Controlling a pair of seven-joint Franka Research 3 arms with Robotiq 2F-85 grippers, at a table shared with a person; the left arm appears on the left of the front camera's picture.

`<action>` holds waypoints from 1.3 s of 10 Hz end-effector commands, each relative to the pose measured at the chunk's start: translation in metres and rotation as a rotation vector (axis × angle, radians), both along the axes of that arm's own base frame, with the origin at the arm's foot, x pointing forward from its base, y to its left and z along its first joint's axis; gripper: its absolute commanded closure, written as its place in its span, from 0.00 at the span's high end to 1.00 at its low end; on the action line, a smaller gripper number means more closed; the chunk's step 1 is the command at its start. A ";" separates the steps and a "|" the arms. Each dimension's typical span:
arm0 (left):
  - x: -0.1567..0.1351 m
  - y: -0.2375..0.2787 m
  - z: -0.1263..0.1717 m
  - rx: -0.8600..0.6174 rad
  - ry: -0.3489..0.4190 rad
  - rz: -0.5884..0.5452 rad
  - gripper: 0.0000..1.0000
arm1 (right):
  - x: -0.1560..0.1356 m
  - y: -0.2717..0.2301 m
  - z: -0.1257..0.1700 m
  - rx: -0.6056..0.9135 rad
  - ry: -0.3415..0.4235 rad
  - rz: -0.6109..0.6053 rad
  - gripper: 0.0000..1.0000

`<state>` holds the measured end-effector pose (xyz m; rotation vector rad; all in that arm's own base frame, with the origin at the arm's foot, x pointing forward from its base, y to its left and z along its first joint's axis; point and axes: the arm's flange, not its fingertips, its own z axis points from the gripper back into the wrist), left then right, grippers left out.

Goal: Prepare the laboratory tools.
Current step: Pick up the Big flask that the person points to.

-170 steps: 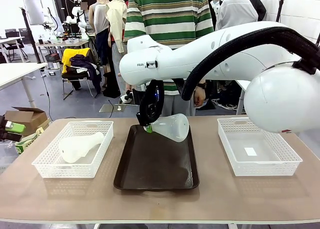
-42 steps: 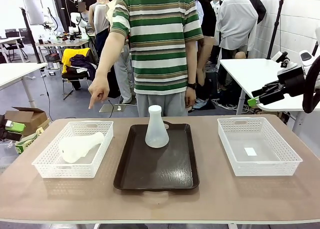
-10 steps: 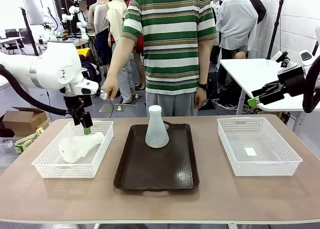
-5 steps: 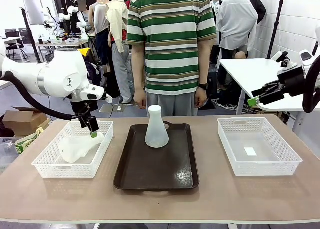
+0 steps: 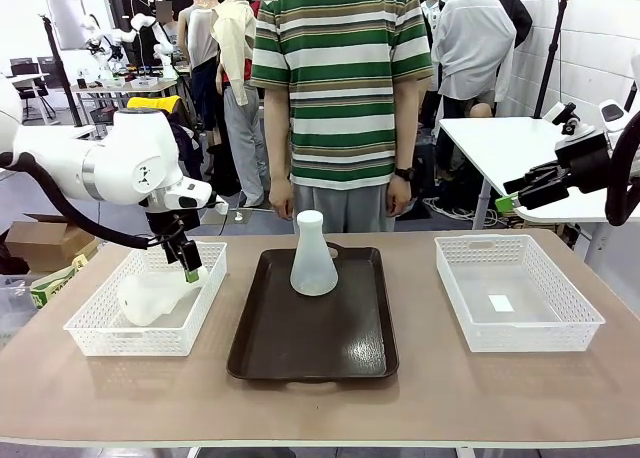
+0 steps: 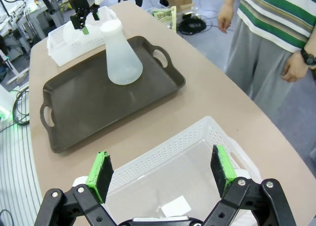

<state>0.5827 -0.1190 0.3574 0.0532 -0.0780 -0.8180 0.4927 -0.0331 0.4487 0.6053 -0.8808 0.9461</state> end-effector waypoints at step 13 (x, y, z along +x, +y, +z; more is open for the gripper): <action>0.017 -0.010 -0.022 -0.035 0.026 -0.059 1.00 | 0.001 0.001 -0.001 -0.005 -0.001 -0.006 1.00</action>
